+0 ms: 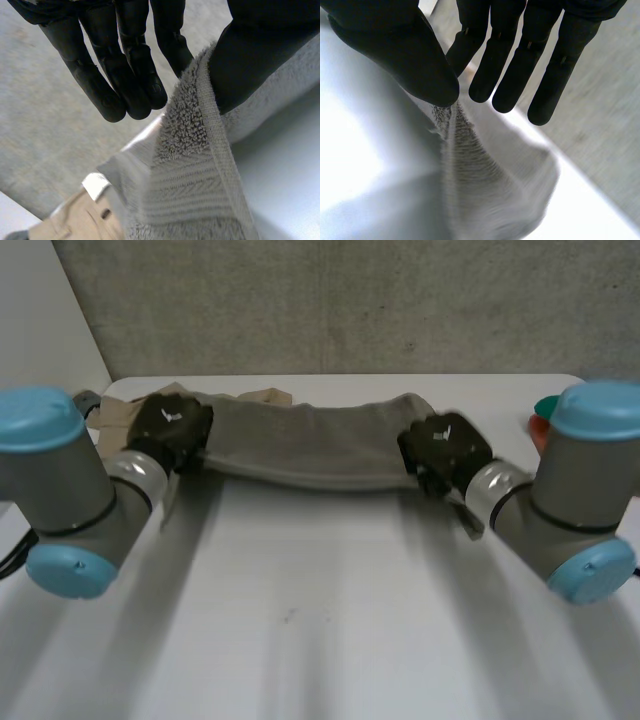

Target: Fold the laundry.

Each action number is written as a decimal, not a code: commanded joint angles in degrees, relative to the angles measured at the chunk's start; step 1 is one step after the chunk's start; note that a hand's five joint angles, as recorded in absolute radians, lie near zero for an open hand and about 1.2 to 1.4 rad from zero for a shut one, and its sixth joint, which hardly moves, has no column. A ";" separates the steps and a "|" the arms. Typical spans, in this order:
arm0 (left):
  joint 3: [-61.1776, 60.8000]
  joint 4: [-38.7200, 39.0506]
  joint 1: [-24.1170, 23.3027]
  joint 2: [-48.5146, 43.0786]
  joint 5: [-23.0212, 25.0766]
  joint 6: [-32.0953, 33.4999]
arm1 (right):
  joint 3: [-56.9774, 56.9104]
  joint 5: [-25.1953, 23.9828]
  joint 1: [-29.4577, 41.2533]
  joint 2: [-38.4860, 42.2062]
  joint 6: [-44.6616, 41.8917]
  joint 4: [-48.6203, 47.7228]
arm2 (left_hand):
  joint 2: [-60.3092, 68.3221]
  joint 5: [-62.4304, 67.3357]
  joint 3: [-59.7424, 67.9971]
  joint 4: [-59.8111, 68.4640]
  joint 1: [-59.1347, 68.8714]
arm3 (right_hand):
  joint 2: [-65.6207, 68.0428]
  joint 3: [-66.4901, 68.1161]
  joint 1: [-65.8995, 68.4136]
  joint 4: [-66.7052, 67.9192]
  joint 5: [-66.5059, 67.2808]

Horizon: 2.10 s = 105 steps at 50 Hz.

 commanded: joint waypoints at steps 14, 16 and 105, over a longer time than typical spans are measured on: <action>-1.24 0.87 -0.54 2.71 -2.93 0.98 | -7.21 14.71 -1.24 9.78 17.11 8.97 | 11.47 14.04 11.97 11.50 12.67 | -36.79 -37.35 -34.26 -37.81 -38.44; -0.89 0.87 -0.45 2.54 -3.10 0.98 | -7.21 14.27 -2.04 9.78 16.23 9.06 | 11.47 14.04 11.97 11.50 12.67 | -37.13 -37.69 -34.59 -38.15 -38.78; 15.82 -4.76 2.98 1.22 -2.23 3.00 | -8.27 5.39 -10.39 -11.14 3.31 2.63 | 11.47 14.04 11.97 11.50 12.67 | 12.35 11.79 14.88 11.32 10.70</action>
